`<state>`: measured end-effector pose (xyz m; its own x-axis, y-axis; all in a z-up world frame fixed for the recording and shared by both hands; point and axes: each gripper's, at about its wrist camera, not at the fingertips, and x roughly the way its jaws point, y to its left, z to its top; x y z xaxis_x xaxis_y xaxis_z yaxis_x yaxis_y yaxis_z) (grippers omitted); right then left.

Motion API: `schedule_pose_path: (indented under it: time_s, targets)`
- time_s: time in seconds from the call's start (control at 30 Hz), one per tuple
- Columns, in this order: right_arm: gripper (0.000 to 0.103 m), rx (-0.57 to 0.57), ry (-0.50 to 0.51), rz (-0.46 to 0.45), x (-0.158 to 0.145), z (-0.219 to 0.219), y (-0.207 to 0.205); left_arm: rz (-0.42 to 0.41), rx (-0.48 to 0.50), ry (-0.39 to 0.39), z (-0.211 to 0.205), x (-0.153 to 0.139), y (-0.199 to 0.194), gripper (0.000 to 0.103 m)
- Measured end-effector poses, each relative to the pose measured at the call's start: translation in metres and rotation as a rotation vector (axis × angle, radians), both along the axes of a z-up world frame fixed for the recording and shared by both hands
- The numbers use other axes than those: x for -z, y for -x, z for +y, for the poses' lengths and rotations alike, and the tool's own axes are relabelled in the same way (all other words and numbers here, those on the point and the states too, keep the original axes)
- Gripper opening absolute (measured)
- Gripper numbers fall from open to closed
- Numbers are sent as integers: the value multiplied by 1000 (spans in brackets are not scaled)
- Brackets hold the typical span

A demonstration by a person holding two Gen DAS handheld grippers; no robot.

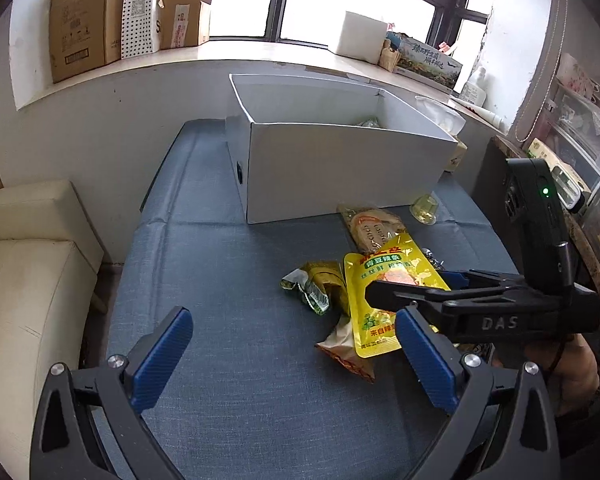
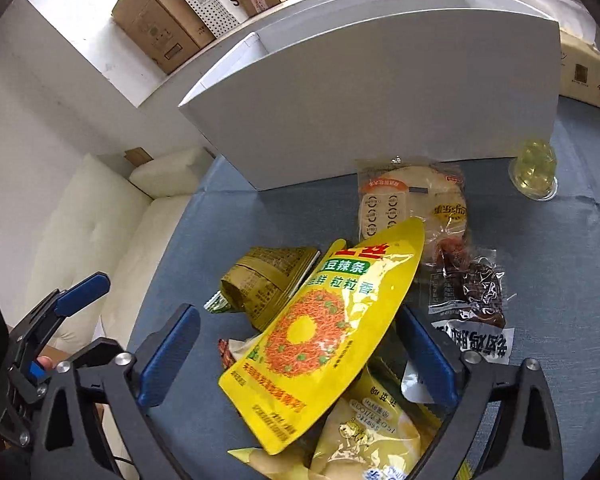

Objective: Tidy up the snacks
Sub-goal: 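Grasp the yellow spicy snack bag with the right gripper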

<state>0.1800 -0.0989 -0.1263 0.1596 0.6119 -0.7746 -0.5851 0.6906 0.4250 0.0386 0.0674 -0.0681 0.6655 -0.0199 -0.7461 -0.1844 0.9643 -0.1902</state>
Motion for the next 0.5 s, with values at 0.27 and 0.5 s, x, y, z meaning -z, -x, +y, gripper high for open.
schedule_pose_path:
  time_s: [0.27,0.5]
  targets:
    - [29,-24,65,-55,2,7,6,3,-46,28,19,7,8,103]
    - [17,-46,88,-142,-17,15,20,12,-54,30,22,10,7,103]
